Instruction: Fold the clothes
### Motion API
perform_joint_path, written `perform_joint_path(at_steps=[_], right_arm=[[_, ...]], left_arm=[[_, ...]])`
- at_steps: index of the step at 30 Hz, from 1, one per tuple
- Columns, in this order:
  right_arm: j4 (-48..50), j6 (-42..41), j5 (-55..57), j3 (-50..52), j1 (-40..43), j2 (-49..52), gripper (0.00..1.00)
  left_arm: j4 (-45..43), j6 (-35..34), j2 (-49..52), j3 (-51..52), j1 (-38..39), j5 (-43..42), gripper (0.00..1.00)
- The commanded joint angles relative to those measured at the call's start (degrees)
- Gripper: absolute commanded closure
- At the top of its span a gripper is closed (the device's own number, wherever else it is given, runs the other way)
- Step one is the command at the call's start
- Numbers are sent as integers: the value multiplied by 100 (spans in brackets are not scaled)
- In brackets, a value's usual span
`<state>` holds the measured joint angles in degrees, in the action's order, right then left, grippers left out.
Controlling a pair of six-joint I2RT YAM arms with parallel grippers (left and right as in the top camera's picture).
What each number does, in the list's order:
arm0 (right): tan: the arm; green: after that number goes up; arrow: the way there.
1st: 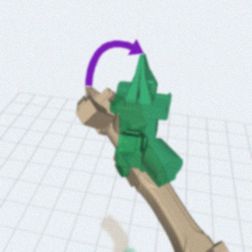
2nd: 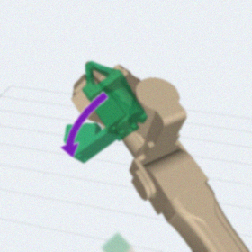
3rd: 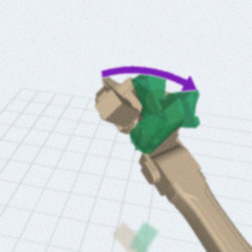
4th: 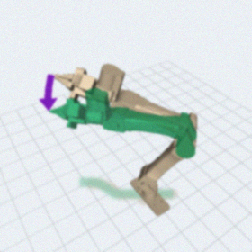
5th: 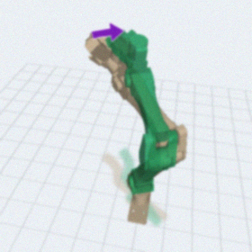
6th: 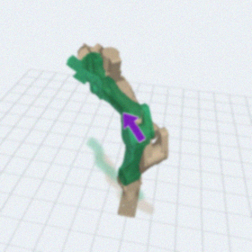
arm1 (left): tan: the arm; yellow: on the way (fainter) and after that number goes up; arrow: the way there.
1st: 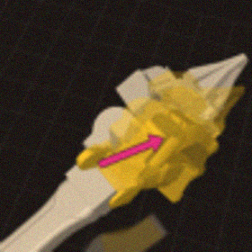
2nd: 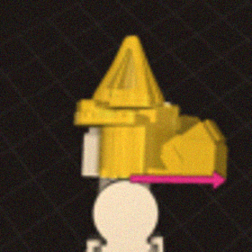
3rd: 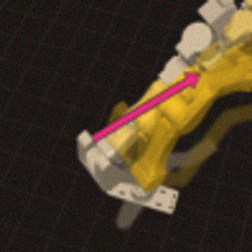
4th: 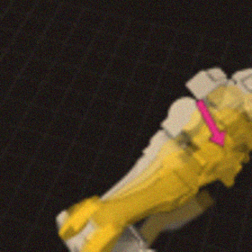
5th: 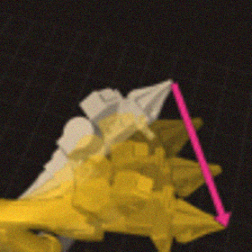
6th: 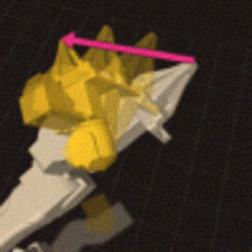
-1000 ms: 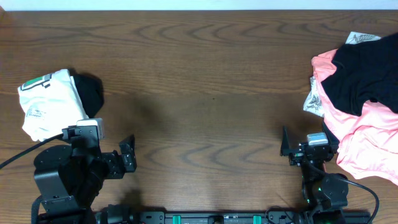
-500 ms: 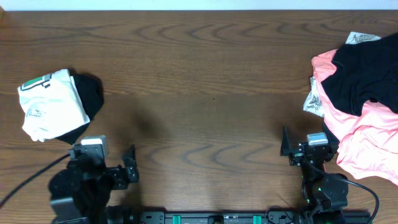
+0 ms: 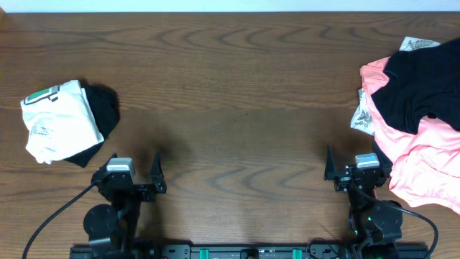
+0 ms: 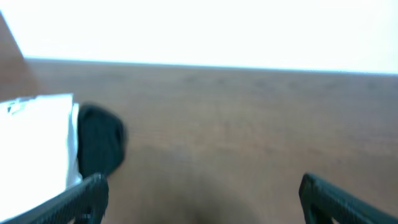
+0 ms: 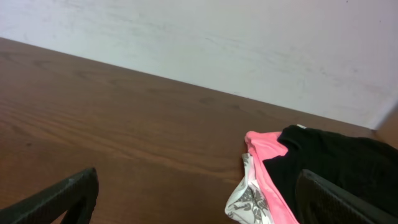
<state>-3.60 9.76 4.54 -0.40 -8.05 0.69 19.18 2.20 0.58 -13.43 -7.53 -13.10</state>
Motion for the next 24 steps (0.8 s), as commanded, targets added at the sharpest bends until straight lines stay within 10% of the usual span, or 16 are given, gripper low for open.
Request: perform_joint_path(at_steps=[1, 6, 24], right_arm=[[-17, 81, 37, 9, 37, -31, 1], [-17, 81, 37, 9, 37, -31, 1], [-15, 81, 37, 9, 37, -31, 1]], left_arm=[[-721, 120, -48, 520, 101, 76, 2], [-2006, 76, -50, 1335, 199, 70, 2], [-1644, 76, -44, 1320, 225, 72, 2]])
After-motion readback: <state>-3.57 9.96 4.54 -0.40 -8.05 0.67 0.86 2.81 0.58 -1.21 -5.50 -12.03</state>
